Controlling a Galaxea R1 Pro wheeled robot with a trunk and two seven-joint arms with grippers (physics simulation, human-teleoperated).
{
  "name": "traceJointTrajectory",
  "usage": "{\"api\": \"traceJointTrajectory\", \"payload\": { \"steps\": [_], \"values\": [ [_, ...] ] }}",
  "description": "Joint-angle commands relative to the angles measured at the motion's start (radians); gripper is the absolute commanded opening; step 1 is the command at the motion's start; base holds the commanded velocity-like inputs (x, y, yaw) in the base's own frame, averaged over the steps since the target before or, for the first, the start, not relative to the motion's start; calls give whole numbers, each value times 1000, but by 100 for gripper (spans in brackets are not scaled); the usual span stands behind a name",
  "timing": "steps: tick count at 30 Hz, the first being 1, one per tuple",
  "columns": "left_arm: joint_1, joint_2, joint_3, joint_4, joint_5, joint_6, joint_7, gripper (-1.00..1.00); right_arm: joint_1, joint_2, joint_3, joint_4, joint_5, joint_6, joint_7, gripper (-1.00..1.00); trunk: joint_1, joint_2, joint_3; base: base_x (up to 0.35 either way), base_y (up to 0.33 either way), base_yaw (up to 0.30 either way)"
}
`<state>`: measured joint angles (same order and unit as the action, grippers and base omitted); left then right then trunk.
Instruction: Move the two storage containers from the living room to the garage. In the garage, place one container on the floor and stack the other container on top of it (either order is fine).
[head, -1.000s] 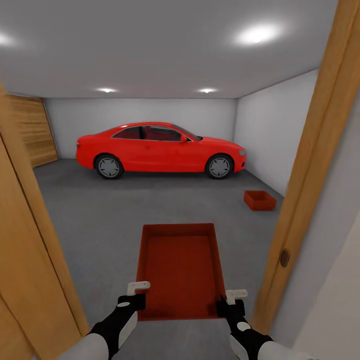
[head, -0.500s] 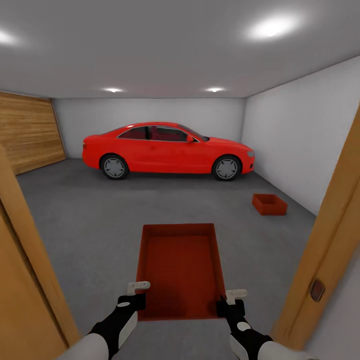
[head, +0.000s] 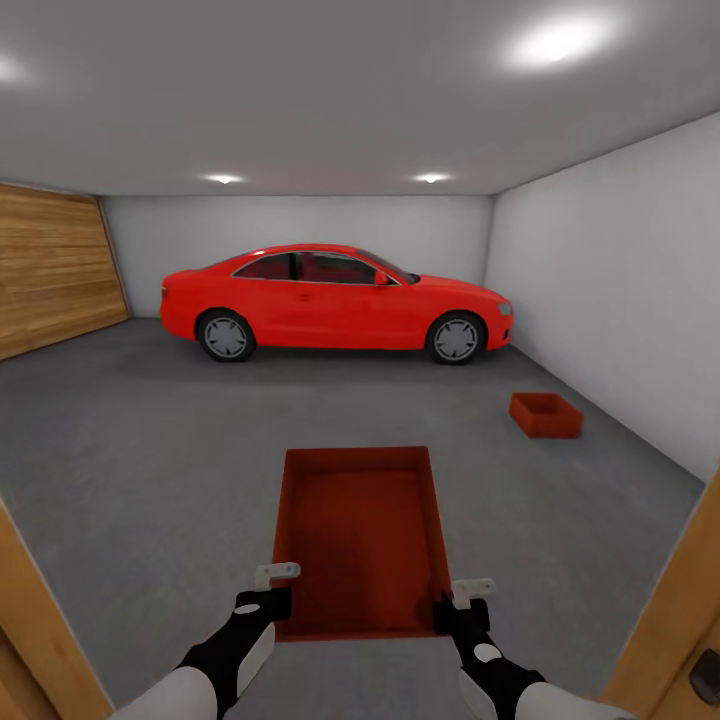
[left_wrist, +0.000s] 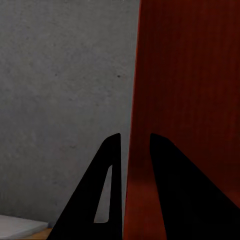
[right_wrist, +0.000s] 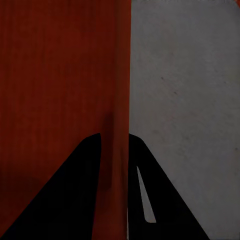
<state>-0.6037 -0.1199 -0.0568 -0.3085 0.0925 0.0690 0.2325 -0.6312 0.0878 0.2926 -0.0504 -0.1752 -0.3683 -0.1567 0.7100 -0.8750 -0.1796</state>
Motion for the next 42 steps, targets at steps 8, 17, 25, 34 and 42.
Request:
{"api": "traceJointTrajectory", "payload": {
  "steps": [8,17,25,34,42],
  "values": [
    [-1,1,11,-4,0,7,10,-100,-1,0,-26,3,-33,-9,-12,-100,1,-1,-1,318,0,0],
    [-1,1,11,-4,0,8,11,-100,-1,0,-26,3,-33,-9,-13,-100,1,-1,-1,320,0,0],
    [-1,1,11,-4,0,8,11,-100,-1,0,-26,3,-33,-9,-12,-100,1,-1,-1,320,0,0],
    [-1,0,10,-3,-2,8,10,-100,-1,0,-26,3,-33,-9,-12,-100,1,-1,-1,320,0,0],
    [-1,0,10,-3,-2,8,10,-100,-1,0,-26,3,-33,-9,-13,-100,1,-1,-1,320,0,0]
  ]
}}
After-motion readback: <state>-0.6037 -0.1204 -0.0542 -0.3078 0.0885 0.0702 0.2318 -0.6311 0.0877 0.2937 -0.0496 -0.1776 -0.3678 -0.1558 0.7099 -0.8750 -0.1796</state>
